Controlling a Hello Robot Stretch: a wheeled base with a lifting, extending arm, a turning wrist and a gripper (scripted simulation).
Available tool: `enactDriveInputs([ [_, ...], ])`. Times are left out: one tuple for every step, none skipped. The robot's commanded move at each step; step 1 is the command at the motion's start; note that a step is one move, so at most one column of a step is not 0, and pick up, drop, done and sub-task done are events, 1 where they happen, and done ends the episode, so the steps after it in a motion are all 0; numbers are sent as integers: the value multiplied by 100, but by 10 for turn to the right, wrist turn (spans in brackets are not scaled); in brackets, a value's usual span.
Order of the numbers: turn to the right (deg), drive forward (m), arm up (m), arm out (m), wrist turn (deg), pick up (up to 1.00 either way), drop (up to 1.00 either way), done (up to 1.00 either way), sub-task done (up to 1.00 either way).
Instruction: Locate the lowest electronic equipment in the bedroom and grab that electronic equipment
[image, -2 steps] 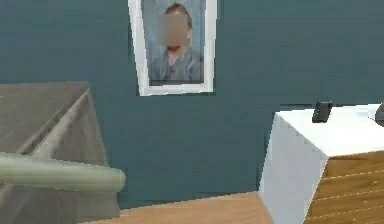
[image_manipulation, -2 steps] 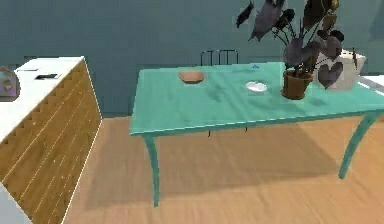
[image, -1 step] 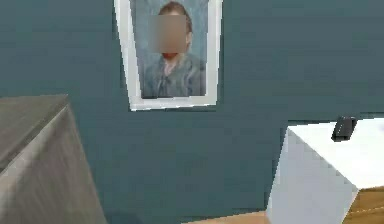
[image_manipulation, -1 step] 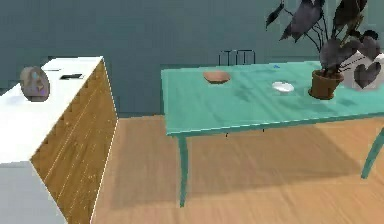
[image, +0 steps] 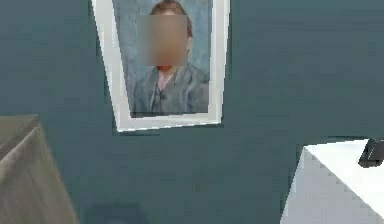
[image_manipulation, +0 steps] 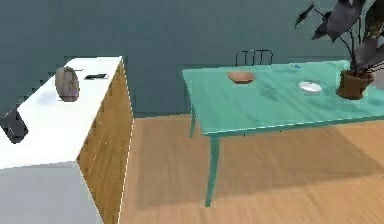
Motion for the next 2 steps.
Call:
enactDriveInputs([
  [450,0,0,0,0,0,0,0,0],
  [450,0,0,0,0,0,0,0,0],
])
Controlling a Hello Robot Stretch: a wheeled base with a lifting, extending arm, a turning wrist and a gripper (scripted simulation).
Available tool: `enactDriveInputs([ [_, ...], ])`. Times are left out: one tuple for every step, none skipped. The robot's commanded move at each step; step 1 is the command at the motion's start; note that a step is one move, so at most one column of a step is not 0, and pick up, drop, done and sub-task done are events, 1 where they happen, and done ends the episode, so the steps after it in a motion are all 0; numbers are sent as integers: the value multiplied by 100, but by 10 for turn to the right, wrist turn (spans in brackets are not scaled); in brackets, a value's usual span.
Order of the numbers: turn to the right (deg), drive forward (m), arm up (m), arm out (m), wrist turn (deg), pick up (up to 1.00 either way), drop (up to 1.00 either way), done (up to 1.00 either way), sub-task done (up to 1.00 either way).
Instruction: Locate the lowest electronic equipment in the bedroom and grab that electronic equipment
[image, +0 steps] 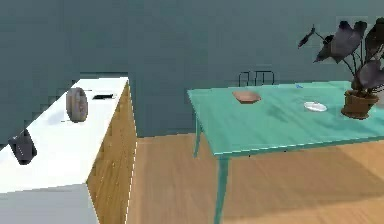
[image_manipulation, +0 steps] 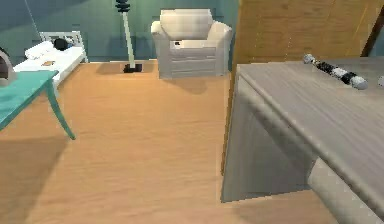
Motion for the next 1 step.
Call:
enactDriveInputs([
  [360,0,0,0,0,0,0,0,0],
])
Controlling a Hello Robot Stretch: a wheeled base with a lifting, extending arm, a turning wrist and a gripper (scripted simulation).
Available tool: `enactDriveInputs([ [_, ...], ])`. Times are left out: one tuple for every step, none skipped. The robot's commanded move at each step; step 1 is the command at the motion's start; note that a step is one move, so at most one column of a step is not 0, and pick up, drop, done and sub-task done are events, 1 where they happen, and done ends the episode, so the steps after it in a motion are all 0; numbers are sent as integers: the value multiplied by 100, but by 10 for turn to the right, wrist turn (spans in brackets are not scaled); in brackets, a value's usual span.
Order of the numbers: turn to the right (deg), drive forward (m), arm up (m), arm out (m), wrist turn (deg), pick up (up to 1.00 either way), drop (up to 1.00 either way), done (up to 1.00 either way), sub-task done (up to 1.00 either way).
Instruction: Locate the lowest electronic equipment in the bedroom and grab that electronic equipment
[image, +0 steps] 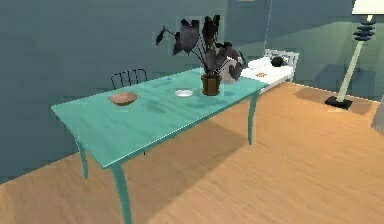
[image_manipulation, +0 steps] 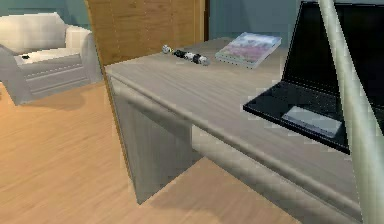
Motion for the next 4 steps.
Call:
enactDriveInputs([
  [0,15,0,0,0,0,0,0,0],
  [-450,0,0,0,0,0,0,0,0],
  [0,20,0,0,0,0,0,0,0],
  [-270,0,0,0,0,0,0,0,0],
])
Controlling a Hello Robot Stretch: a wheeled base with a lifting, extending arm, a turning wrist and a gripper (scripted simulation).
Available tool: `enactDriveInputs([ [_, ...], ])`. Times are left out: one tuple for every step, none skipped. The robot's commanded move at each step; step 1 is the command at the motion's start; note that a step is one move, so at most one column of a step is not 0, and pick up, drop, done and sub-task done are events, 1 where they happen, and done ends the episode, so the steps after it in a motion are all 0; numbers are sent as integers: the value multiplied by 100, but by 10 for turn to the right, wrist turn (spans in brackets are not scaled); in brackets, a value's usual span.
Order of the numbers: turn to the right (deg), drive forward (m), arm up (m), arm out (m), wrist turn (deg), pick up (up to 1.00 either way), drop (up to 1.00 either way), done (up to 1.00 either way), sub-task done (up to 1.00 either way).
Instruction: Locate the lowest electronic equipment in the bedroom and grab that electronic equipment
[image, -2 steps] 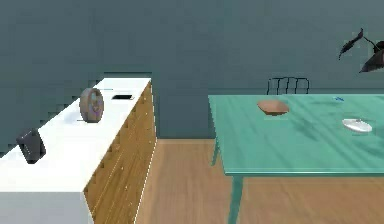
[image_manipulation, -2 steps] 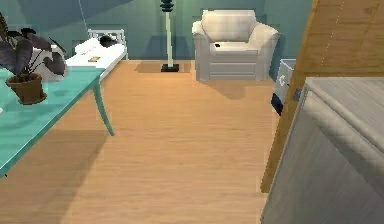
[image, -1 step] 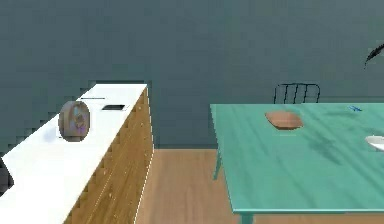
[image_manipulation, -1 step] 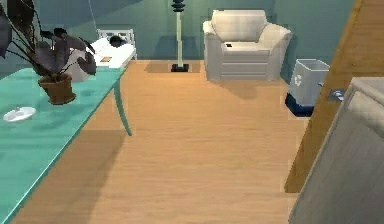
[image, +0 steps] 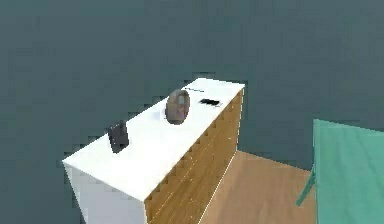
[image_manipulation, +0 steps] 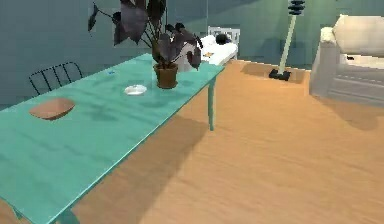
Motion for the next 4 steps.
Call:
enactDriveInputs([
  [0,30,0,0,0,0,0,0,0],
  [-450,0,0,0,0,0,0,0,0],
  [-450,0,0,0,0,0,0,0,0],
  [-450,0,0,0,0,0,0,0,0],
])
